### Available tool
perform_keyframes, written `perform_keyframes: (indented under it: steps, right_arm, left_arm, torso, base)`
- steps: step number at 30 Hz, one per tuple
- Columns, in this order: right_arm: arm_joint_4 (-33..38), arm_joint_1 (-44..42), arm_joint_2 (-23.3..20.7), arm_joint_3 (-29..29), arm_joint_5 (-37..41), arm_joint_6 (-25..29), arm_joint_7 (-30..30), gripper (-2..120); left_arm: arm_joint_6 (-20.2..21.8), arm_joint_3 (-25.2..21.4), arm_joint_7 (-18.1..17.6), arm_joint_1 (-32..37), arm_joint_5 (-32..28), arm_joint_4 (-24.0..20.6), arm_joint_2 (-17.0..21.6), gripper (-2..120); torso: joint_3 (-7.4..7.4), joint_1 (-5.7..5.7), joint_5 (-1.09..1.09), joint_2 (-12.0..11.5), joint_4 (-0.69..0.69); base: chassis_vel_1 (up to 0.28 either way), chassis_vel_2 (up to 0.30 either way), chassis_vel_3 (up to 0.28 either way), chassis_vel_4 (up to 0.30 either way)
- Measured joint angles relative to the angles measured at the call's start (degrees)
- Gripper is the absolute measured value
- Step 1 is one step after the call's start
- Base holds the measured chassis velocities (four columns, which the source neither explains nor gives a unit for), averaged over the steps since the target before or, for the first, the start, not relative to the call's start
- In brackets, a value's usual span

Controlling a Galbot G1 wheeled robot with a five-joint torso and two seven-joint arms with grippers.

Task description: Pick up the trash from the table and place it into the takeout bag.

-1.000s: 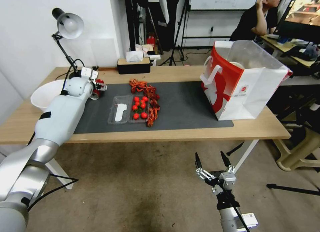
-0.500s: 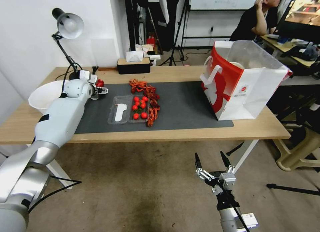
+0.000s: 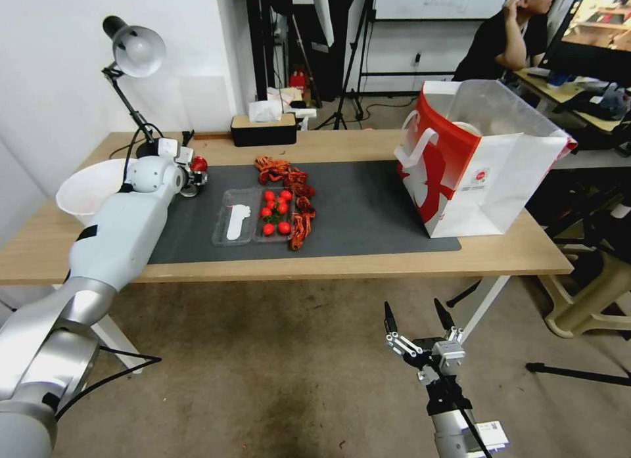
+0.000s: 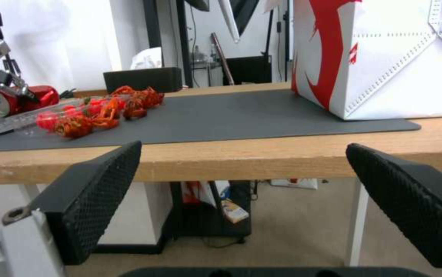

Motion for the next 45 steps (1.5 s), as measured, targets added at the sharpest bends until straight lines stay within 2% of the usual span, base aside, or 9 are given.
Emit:
perform_keyframes:
  steps: [2, 8, 15, 22, 27, 29, 32, 41, 45]
  right_arm:
    - [0.05, -0.05, 0.06, -0.02, -0.04, 0.0, -0.02, 100]
    - [0.15, -0.08, 0.09, -0.03, -0.08, 0.0, -0.04, 100]
    - [0.68, 0.03, 0.67, -0.37, -0.37, -0.22, -0.12, 100]
    - [0.95, -0.59, 1.19, -0.17, -0.5, -0.22, -0.15, 100]
    - [0.99, -0.96, 1.33, 0.42, -0.5, 0.03, -0.15, 100]
    - [0.99, -0.99, 1.4, 0.49, -0.5, 0.07, -0.15, 100]
    - [0.97, -1.23, 2.19, 0.59, -0.54, 0.39, -0.15, 100]
    - [0.92, -1.72, 2.65, 1.15, -0.64, 0.88, -0.15, 100]
    - [0.68, -1.95, 2.63, 1.48, -0.64, 1.29, -0.16, 100]
  left_arm:
    - [0.01, -0.13, -0.12, 0.27, -0.43, -0.78, 0.09, 26]
    - [-1.48, -0.3, 1.08, 0.68, -3.69, -3.82, 0.87, 22]
    - [-10.3, 1.94, 9.31, 0.47, -9.14, -16.91, 1.18, 22]
    - [-19.78, 8.07, 14.9, -3.7, -13.05, -22.58, -1.25, 22]
    - [-26.47, 12.91, 17.28, -8.08, -16.67, -22.9, -4.12, 22]
    - [-27.25, 13.38, 17.51, -8.51, -16.92, -22.86, -4.5, 22]
    - [-31.61, 16.27, 18.97, -10.66, -17.8, -21.94, -7.92, 22]
    - [-33.92, 19.99, 20.32, -12.78, -16.25, -18.77, -14.04, 22]
    - [-34.84, 23.3, 20.73, -14.79, -15.42, -15.72, -18.76, 22]
  torso:
    - [0.0, 0.0, -0.01, 0.0, 0.0]
    - [0.0, 0.0, -0.02, -0.01, 0.01]
    - [0.0, 0.0, 0.0, 0.0, -0.01]
    - [0.0, 0.0, 0.01, 0.0, 0.0]
    - [0.0, 0.0, 0.01, -0.01, -0.01]
    - [0.0, 0.01, 0.01, -0.01, 0.0]
    - [0.0, 0.0, 0.0, 0.0, 0.0]
    - [0.0, 0.0, 0.0, -0.01, 0.01]
    - [0.0, 0.0, 0.0, -0.01, 0.0]
  base:
    - [0.0, 0.0, 0.0, 0.0]
    - [0.0, 0.0, 0.0, 0.0]
    - [0.0, 0.0, 0.0, 0.0]
    - [0.0, 0.0, 0.0, 0.0]
    - [0.0, 0.0, 0.0, 0.0]
    - [0.0, 0.0, 0.0, 0.0]
    - [0.0, 0.0, 0.0, 0.0]
    - [0.0, 0.0, 0.0, 0.0]
    - [0.0, 0.0, 0.0, 0.0]
